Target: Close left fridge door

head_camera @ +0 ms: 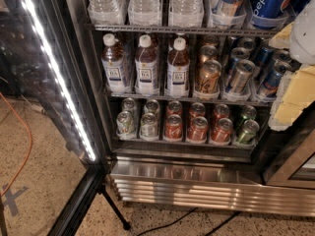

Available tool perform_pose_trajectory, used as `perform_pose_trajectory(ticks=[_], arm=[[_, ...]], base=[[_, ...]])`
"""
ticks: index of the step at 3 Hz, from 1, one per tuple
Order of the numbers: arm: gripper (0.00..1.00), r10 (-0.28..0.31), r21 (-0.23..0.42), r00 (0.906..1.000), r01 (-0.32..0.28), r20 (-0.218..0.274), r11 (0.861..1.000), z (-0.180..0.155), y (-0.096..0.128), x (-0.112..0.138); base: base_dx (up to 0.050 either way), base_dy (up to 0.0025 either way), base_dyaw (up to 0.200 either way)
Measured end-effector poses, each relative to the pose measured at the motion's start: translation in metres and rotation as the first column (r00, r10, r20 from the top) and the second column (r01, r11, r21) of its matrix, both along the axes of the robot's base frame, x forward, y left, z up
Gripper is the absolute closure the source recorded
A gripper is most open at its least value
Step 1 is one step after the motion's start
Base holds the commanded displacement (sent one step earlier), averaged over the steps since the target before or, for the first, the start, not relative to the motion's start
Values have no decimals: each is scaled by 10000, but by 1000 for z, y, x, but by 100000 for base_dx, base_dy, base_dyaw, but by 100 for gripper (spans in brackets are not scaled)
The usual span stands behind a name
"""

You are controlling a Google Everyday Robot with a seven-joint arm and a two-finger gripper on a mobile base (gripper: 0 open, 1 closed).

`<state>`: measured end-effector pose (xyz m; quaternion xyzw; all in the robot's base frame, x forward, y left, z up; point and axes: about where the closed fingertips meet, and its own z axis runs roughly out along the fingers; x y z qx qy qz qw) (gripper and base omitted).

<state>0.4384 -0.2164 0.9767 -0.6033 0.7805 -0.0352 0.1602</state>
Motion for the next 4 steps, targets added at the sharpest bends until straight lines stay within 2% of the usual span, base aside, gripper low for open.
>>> perform_pose_trajectory(ticks=[2,4], arm=[[0,0,0,10000,0,0,10000,0,0,0],[0,0,0,10000,0,0,10000,0,0,0]], base=[[1,-2,-19983],[-4995,-11,76]])
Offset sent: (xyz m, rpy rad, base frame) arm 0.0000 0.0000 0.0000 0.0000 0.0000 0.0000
